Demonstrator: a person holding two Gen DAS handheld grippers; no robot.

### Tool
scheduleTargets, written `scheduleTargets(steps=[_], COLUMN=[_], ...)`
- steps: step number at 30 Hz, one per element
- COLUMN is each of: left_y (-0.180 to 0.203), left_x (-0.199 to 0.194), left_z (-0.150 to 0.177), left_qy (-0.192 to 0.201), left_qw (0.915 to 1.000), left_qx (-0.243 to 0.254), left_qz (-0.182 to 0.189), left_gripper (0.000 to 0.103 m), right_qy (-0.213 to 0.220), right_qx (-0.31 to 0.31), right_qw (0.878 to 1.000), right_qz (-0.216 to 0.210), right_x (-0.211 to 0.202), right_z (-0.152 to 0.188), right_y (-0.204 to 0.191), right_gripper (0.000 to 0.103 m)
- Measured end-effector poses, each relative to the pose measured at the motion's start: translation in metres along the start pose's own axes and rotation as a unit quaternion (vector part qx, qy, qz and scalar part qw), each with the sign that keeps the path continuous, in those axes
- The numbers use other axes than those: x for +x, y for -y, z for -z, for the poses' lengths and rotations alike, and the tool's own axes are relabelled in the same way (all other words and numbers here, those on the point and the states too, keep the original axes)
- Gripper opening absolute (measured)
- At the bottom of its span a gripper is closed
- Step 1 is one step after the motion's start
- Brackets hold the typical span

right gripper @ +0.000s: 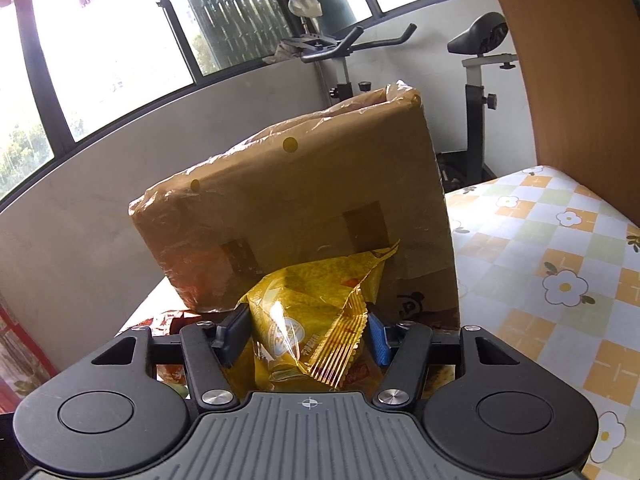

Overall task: Organize snacks
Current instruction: 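Lift both bags over the box and open both tools to drop them in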

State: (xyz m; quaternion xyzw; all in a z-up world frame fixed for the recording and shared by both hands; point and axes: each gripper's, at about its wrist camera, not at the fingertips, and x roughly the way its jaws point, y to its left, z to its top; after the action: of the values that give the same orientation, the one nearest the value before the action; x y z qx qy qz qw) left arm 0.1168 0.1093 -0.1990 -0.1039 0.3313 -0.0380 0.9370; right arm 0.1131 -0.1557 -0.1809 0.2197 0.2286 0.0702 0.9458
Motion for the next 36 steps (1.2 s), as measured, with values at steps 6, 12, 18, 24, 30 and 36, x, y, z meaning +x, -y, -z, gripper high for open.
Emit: scheduleTargets(steps=[6, 12, 18, 24, 30, 36], left_y=[0.003, 0.005, 0.006, 0.015, 0.029, 0.053], left_x=[-0.011, -0.026, -0.042, -0.059, -0.074, -0.086], left_z=[0.001, 0.001, -0.008, -0.023, -0.042, -0.074], left_qy=[0.000, 0.009, 0.040, 0.079, 0.116, 0.152], left_qw=[1.0000, 0.9999, 0.9991, 0.9967, 0.9925, 0.9850], left_qx=[0.003, 0.004, 0.004, 0.011, 0.038, 0.077], left_qz=[-0.008, -0.008, -0.011, -0.013, 0.001, 0.028], left_gripper=[0.070, 0.070, 0.070, 0.070, 0.070, 0.070], right_qy=[0.005, 0.023, 0.046, 0.079, 0.106, 0.142], right_qx=[0.003, 0.006, -0.007, -0.038, -0.055, -0.066], right_qw=[1.000, 1.000, 0.999, 0.996, 0.993, 0.988], right_qz=[0.005, 0.004, 0.003, 0.007, 0.003, -0.004], right_x=[-0.010, -0.026, -0.044, -0.060, -0.069, -0.079], right_z=[-0.001, -0.004, -0.008, -0.017, -0.028, -0.053], right_y=[0.003, 0.003, 0.000, -0.006, -0.009, -0.009], right_gripper=[0.055, 0.054, 0.054, 0.054, 0.054, 0.054])
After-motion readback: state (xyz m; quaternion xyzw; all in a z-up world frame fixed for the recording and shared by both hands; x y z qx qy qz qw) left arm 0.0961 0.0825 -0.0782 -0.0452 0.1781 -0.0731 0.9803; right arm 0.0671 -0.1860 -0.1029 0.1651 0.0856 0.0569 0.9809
